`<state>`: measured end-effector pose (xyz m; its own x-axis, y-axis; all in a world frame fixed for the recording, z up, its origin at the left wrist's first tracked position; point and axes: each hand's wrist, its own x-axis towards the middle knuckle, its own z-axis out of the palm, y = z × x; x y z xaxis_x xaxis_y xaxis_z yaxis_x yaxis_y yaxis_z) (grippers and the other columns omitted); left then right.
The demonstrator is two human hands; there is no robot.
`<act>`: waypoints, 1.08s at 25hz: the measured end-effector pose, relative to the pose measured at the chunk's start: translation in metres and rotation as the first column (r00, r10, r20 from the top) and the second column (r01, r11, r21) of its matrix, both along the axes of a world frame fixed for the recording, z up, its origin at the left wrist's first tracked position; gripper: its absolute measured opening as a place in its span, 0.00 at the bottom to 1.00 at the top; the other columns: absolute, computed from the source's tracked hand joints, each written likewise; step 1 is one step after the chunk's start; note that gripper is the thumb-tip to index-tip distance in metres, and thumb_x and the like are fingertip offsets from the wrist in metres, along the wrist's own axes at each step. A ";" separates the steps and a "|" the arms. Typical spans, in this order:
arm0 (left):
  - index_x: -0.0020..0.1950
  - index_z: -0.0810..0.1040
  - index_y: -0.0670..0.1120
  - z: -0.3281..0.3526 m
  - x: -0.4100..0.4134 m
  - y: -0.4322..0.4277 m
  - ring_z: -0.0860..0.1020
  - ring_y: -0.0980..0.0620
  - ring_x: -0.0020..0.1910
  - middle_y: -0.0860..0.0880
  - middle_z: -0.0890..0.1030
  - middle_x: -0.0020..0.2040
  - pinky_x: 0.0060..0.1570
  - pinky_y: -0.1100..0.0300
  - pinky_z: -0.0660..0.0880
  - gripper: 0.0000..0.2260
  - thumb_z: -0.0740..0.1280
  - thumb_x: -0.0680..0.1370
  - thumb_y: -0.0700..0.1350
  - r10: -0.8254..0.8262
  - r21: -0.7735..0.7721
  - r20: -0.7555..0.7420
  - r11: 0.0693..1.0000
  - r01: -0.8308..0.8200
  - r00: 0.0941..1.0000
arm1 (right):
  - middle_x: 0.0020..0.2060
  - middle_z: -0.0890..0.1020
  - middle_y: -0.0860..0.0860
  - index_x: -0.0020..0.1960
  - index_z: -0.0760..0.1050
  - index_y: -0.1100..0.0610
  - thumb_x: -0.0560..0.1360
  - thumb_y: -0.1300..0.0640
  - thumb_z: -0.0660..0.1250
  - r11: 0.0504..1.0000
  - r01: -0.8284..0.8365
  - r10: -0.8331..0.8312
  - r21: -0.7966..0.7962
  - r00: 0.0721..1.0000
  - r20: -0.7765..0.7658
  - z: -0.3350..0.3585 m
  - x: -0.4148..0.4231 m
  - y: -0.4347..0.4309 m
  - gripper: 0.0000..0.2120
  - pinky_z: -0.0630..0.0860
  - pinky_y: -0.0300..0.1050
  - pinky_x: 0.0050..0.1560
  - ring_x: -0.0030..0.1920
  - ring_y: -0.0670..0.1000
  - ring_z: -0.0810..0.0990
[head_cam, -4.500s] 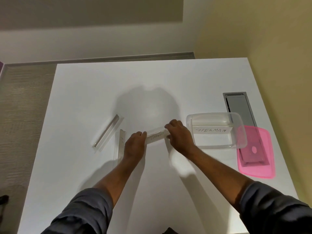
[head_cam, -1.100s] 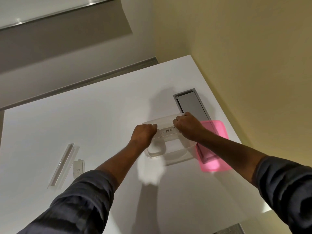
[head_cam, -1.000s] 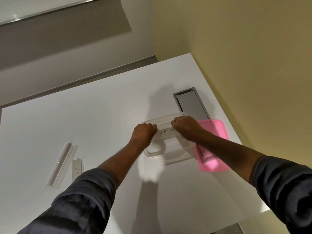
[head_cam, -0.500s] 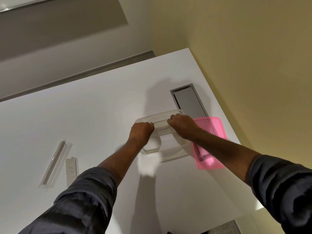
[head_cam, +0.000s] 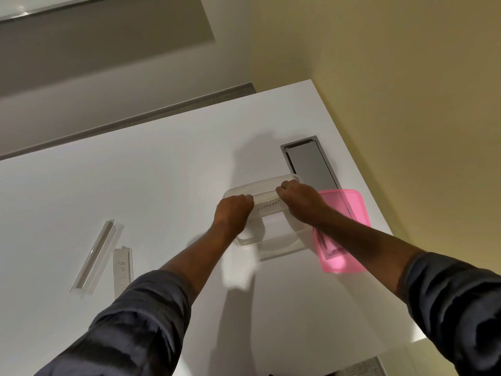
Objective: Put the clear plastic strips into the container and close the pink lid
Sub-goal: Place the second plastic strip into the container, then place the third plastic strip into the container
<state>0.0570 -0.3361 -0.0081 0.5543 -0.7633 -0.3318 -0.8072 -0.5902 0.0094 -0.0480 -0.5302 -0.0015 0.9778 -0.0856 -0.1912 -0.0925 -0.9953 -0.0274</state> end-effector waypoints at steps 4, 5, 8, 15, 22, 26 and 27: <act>0.69 0.77 0.47 0.022 -0.003 0.020 0.84 0.41 0.55 0.46 0.85 0.58 0.49 0.48 0.81 0.16 0.70 0.81 0.44 0.140 -0.327 -0.091 0.931 -0.162 0.986 | 0.53 0.84 0.54 0.59 0.79 0.59 0.78 0.67 0.66 0.995 0.073 -0.078 0.069 0.994 0.075 0.013 0.000 0.013 0.12 0.82 0.50 0.44 0.52 0.56 0.82; 0.70 0.78 0.48 0.029 -0.005 0.029 0.84 0.42 0.54 0.48 0.85 0.59 0.50 0.49 0.81 0.17 0.71 0.81 0.45 0.192 -0.431 -0.129 0.873 -0.229 0.973 | 0.53 0.84 0.54 0.60 0.80 0.58 0.79 0.64 0.68 0.988 0.100 -0.112 0.115 0.988 0.106 0.017 0.001 0.019 0.11 0.82 0.50 0.45 0.52 0.56 0.83; 0.66 0.82 0.50 0.047 -0.011 0.062 0.85 0.47 0.50 0.51 0.87 0.57 0.51 0.52 0.82 0.13 0.73 0.81 0.46 0.345 -0.604 -0.265 0.668 -0.434 0.901 | 0.57 0.86 0.55 0.64 0.81 0.59 0.80 0.59 0.70 0.936 0.145 -0.210 0.320 0.961 0.179 0.034 0.004 0.053 0.13 0.83 0.55 0.52 0.56 0.58 0.84; 0.64 0.84 0.49 0.059 -0.013 0.163 0.86 0.51 0.51 0.51 0.88 0.55 0.54 0.48 0.84 0.12 0.74 0.81 0.46 0.485 -0.575 -0.411 0.519 -0.632 0.772 | 0.58 0.87 0.54 0.65 0.83 0.58 0.80 0.57 0.73 0.805 0.095 -0.272 0.586 0.936 0.222 0.051 0.025 0.177 0.14 0.81 0.46 0.58 0.56 0.52 0.86; 0.66 0.84 0.48 0.050 -0.012 0.276 0.86 0.51 0.58 0.50 0.88 0.59 0.59 0.50 0.84 0.14 0.74 0.81 0.46 0.671 -0.471 -0.448 0.384 -0.794 0.590 | 0.53 0.87 0.51 0.64 0.83 0.57 0.78 0.54 0.74 0.679 0.197 -0.210 0.707 0.975 -0.070 0.023 0.048 0.296 0.16 0.73 0.38 0.50 0.47 0.45 0.79; 0.68 0.82 0.43 0.036 -0.016 0.329 0.85 0.45 0.59 0.45 0.87 0.60 0.62 0.48 0.82 0.16 0.75 0.80 0.44 0.760 -0.385 -0.442 0.319 -0.866 0.477 | 0.55 0.87 0.52 0.64 0.83 0.57 0.77 0.54 0.75 0.679 0.221 -0.132 0.700 0.975 -0.180 0.003 0.052 0.352 0.16 0.75 0.39 0.51 0.48 0.46 0.81; 0.67 0.82 0.41 0.031 -0.016 0.340 0.85 0.43 0.59 0.44 0.87 0.59 0.62 0.48 0.82 0.16 0.75 0.80 0.43 0.775 -0.354 -0.441 0.314 -0.881 0.453 | 0.56 0.87 0.52 0.64 0.83 0.57 0.77 0.54 0.75 0.671 0.237 -0.125 0.702 0.970 -0.207 -0.001 0.052 0.364 0.17 0.76 0.39 0.53 0.49 0.47 0.83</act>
<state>0.0405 0.0042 0.0227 0.9688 0.0077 -0.2478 0.1530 -0.8051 0.5730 0.0045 -0.1661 -0.0023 0.9186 -0.0402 -0.3932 -0.3269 -0.6366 -0.6985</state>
